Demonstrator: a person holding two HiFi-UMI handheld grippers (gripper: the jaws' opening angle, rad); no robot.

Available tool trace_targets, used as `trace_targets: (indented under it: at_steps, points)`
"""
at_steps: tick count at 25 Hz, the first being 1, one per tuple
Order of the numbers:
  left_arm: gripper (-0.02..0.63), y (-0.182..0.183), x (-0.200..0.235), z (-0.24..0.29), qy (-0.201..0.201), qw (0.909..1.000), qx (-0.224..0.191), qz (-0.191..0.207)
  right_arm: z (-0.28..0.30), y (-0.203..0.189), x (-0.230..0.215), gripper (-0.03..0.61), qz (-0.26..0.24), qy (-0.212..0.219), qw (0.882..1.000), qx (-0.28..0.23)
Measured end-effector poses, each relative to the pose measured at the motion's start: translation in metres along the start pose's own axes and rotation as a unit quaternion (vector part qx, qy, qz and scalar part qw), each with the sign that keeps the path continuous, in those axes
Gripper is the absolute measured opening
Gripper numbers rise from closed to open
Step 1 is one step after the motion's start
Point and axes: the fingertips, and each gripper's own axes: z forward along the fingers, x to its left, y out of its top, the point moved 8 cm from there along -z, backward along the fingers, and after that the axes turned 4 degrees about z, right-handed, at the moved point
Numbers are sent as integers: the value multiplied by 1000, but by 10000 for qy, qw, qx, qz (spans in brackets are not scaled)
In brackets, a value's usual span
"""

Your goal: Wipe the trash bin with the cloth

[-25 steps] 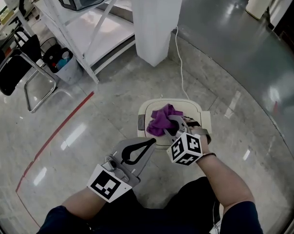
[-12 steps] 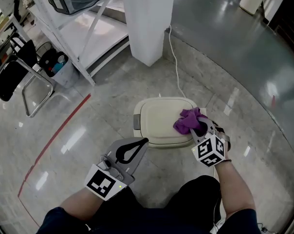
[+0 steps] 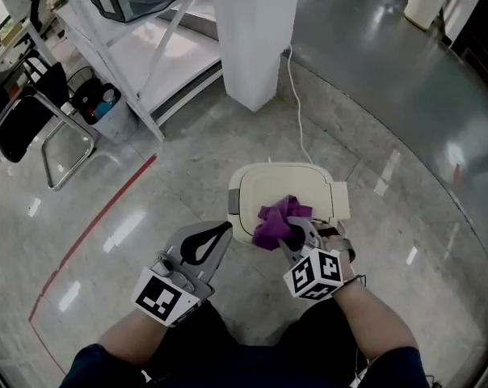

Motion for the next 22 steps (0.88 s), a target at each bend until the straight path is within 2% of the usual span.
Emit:
trace_targets:
  at_steps: [4, 8, 11, 13, 22]
  points:
    - [-2, 0, -1, -1, -3, 10000, -32, 19, 19, 32, 25, 78, -402, 260, 9986, -204]
    - [-2, -1, -5, 4, -54, 9999, 35, -88, 24, 42, 38, 78, -639, 380, 9969, -274]
    - [-2, 2, -12, 14, -203, 9997, -112, -108, 16, 29, 38, 78, -629, 381, 9970, -236]
    - [-2, 2, -20, 21, -315, 9994, -47, -146, 8, 15, 34, 78, -537, 326, 9979, -166]
    - [-2, 11, -49, 57, -848, 9963, -102, -117, -29, -46, 4, 78, -68, -193, 9995, 259]
